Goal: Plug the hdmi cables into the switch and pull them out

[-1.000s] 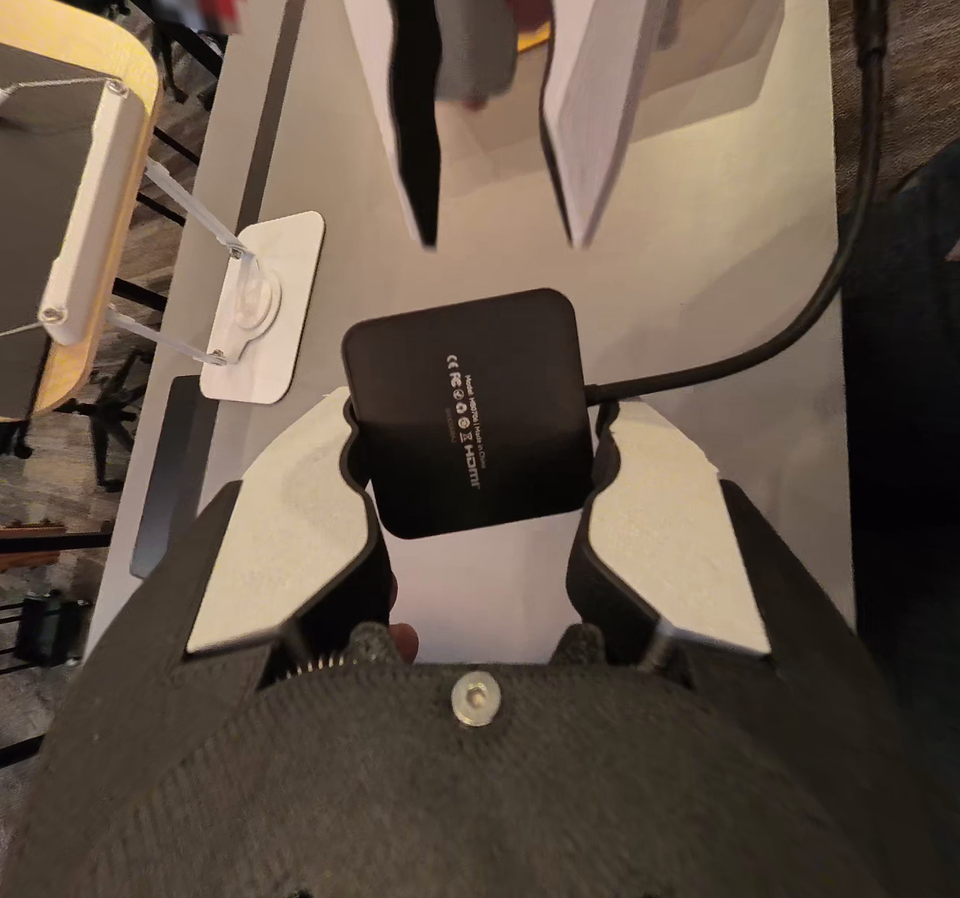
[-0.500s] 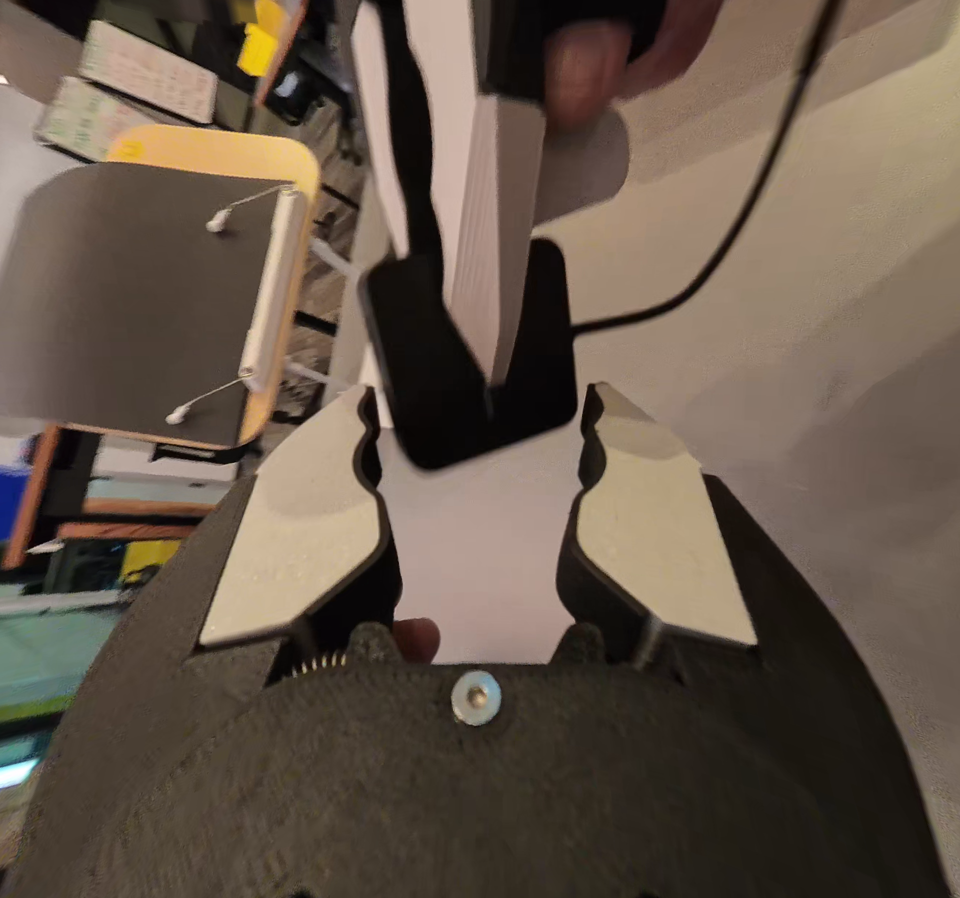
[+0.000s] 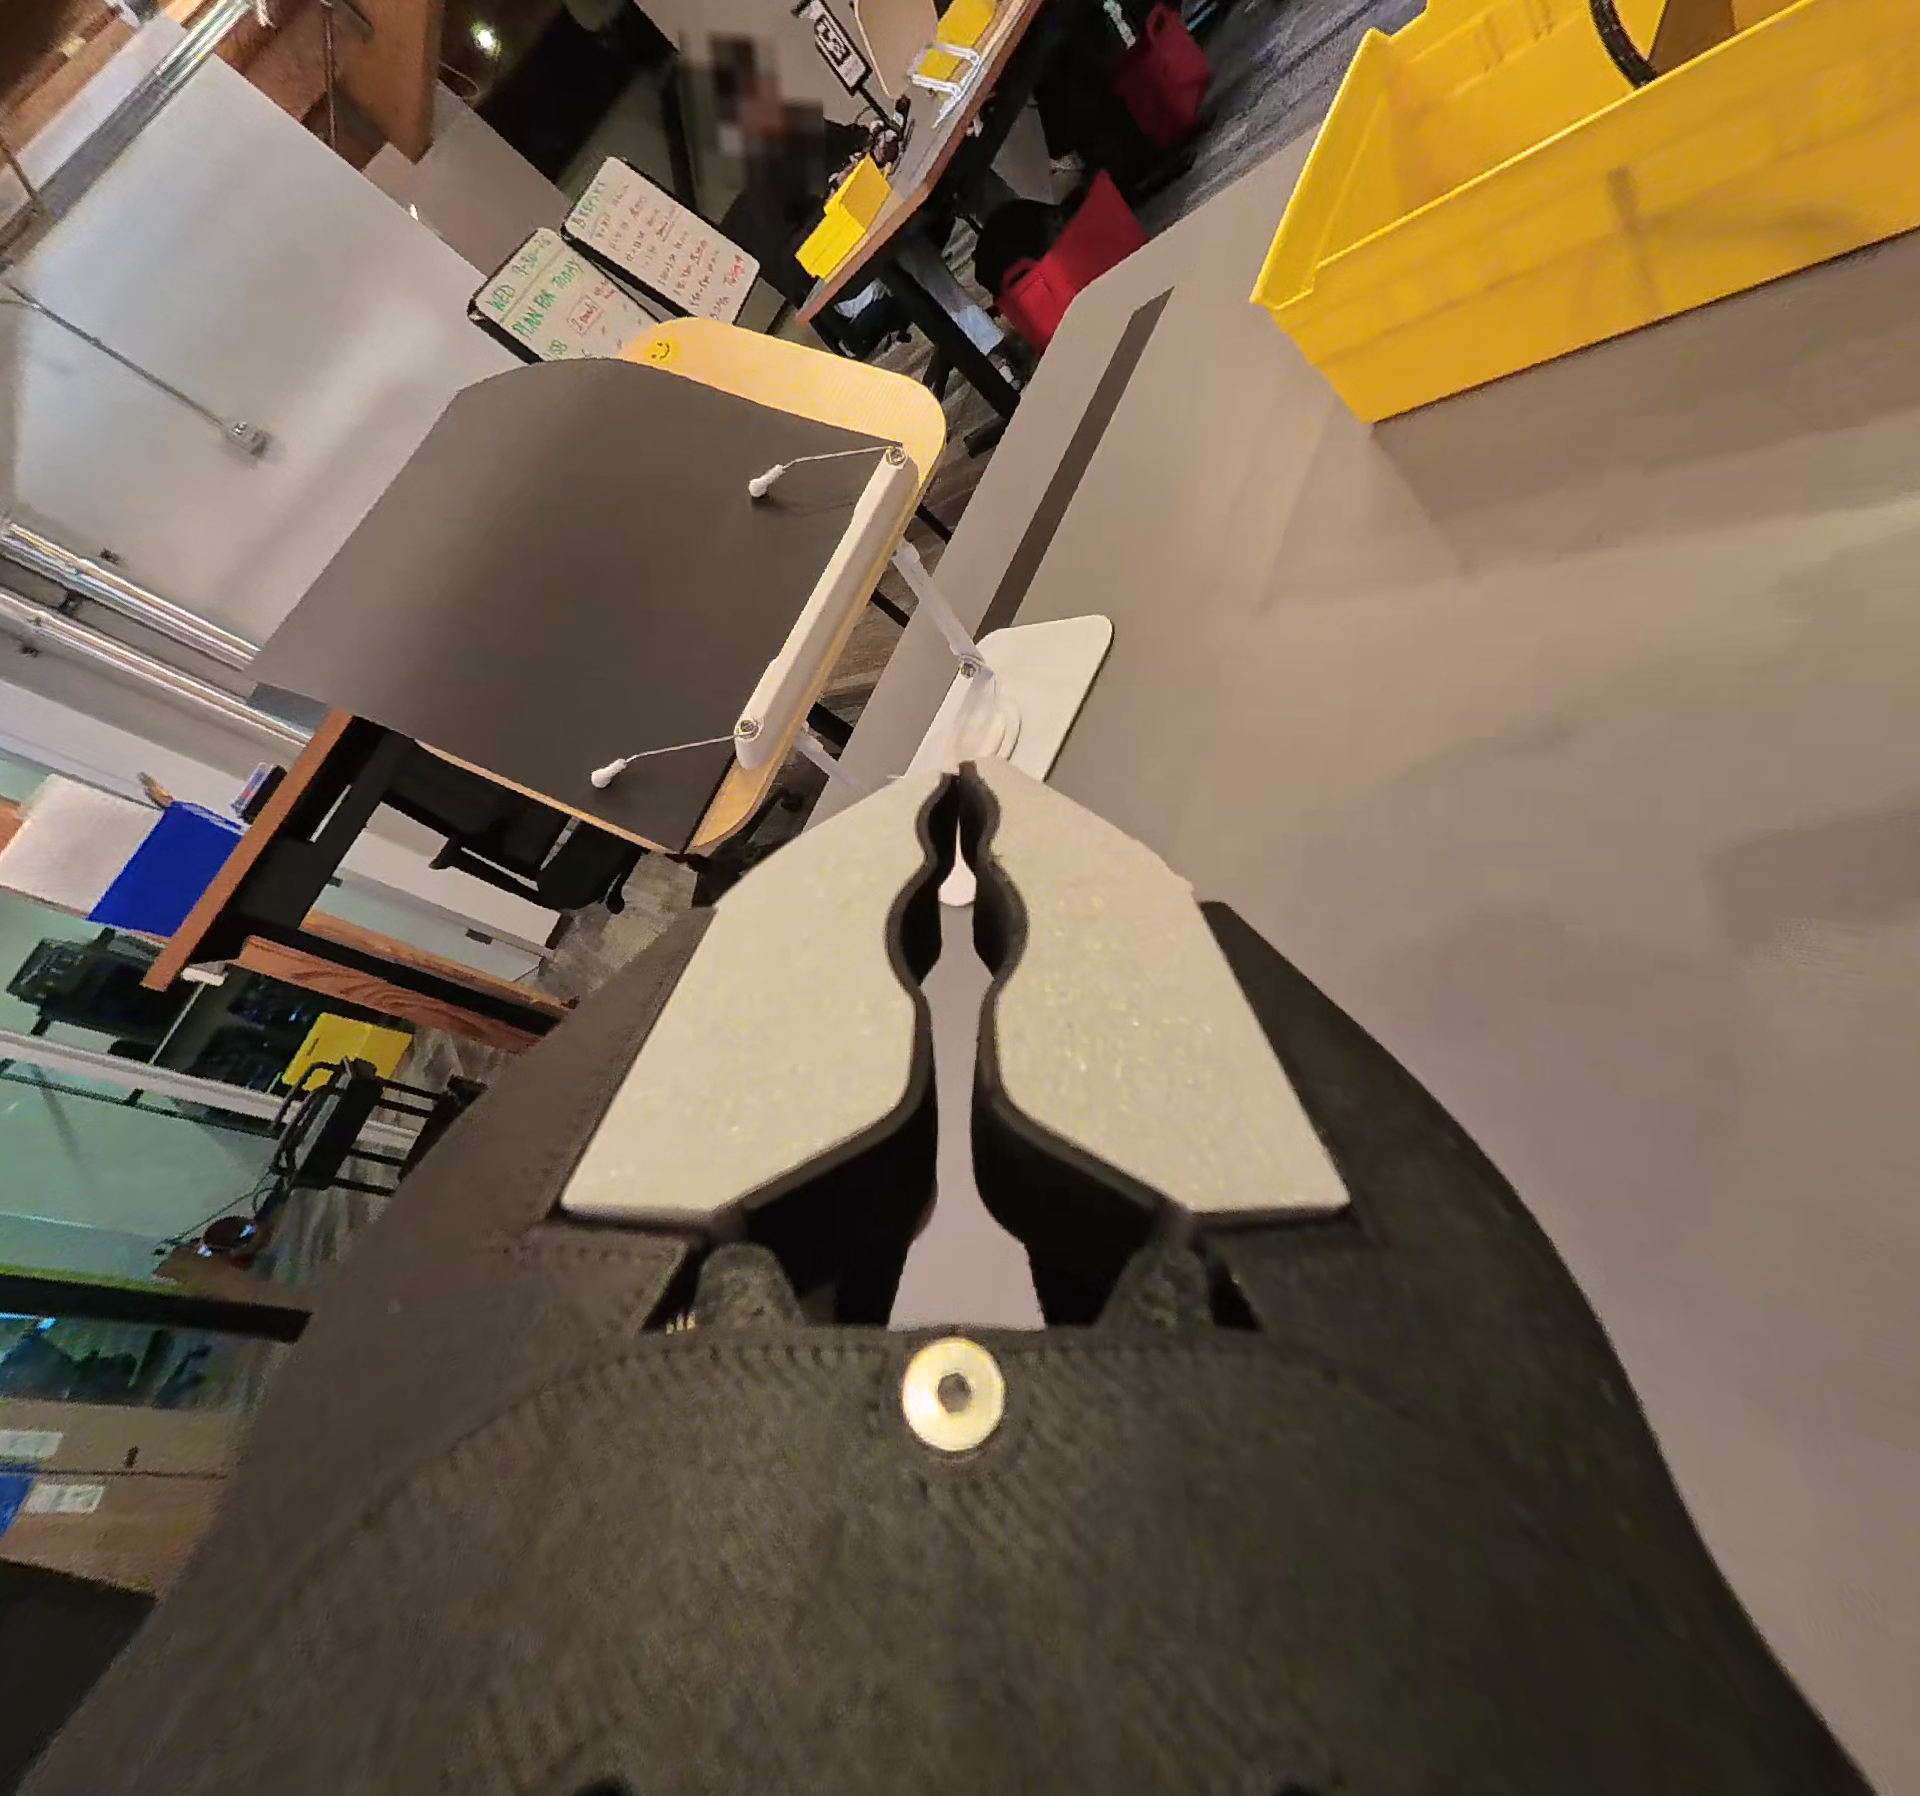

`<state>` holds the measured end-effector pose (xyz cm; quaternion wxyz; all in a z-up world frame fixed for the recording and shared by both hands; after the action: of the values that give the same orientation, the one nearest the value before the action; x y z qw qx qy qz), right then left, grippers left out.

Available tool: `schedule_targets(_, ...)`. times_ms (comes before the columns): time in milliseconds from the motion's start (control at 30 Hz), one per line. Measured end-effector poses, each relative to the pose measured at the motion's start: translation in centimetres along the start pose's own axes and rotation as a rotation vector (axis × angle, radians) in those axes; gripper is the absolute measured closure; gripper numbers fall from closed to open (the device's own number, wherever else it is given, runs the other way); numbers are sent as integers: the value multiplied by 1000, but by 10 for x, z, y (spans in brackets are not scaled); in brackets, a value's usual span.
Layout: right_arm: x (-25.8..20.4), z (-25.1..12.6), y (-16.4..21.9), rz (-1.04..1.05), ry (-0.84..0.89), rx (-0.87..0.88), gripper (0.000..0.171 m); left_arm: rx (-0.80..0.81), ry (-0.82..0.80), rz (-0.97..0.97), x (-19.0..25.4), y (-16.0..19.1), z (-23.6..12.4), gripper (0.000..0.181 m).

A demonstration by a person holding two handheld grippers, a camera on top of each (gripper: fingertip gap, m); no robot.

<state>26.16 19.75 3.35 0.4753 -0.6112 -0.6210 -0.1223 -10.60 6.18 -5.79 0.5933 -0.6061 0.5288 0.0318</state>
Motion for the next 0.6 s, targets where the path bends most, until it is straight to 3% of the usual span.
schedule_targets(200, -11, 48, 74, -135, -314, -263, 160, -9, 29, -19, 2, 0, 1, 170)
schedule_targets(333, -38, 83, 113, -206, -528, -403, 160, -5, 51, -53, 0, 0, -2, 177)
schedule_targets(600, -77, 124, 145, -113, -864, -438, 161, 21, 70, -185, -9, 4, -3, 178)
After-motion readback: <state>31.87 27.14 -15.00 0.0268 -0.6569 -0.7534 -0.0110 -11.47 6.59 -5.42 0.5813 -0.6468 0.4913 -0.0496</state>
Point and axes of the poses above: each gripper's, where its closed fingertips meet, z out along the fingers, y out of its underside, x = y × z across the jaws, the point moved 10 cm from there along -z, back along the fingers, and after that the axes turned 8 degrees about y, right-handed, at the moved point
